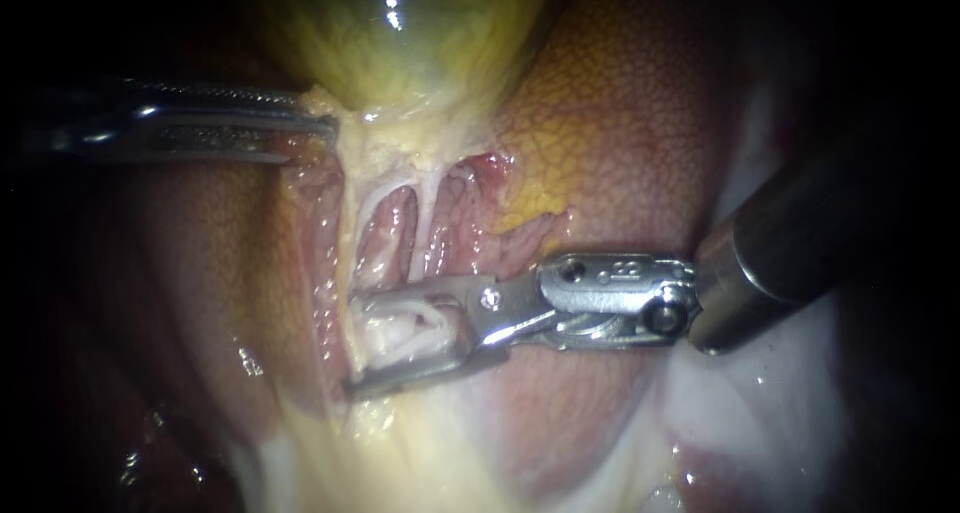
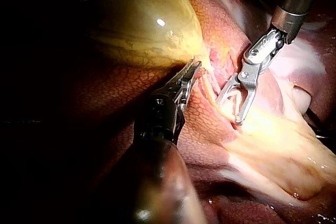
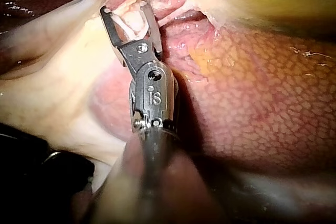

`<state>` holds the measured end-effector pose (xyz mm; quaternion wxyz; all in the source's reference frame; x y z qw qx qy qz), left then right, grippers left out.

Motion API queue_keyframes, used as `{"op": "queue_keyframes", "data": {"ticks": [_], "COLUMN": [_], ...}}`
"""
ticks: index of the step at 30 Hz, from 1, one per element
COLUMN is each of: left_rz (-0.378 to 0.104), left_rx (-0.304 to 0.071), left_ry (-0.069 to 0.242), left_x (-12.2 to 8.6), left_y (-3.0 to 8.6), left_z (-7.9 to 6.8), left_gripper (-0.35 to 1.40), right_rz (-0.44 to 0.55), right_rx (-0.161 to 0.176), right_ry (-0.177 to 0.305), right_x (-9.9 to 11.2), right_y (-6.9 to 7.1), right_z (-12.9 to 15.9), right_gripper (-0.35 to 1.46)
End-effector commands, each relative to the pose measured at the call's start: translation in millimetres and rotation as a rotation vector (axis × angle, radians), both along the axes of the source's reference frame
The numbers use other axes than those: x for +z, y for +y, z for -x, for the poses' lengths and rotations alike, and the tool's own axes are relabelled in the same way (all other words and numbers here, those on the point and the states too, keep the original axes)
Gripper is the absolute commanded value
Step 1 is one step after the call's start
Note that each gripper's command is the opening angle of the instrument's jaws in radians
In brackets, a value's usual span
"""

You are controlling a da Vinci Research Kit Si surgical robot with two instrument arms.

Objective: Clipping first clip left tube

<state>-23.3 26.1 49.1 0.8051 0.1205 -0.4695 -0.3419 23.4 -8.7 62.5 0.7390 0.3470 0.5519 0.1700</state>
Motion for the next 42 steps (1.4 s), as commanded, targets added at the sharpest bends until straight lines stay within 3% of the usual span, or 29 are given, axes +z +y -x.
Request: {"op": "queue_keyframes", "data": {"ticks": [1,12,31,42], "left_rz": [0.0,0.0,0.0,0.0], "left_rx": [0.001,0.001,0.002,0.002], "left_ry": [-0.001,-0.001,-0.002,-0.002], "left_x": [0.0,0.0,0.0,0.0], "left_y": [0.0,0.0,0.0,0.0], "left_z": [0.0,-0.1,-0.4,-0.4], "left_gripper": [-0.35,-0.35,-0.35,-0.35], "right_rz": [0.0,0.0,-0.014,-0.027], "right_rx": [0.0,0.007,0.043,0.047], "right_ry": [0.0,-0.003,-0.028,-0.03], "right_x": [0.0,-0.6,-4.8,-6.3], "right_y": [0.0,0.4,3.7,4.3], "right_z": [0.0,0.8,6.3,7.7], "right_gripper": [0.4,0.4,0.4,0.39]}}
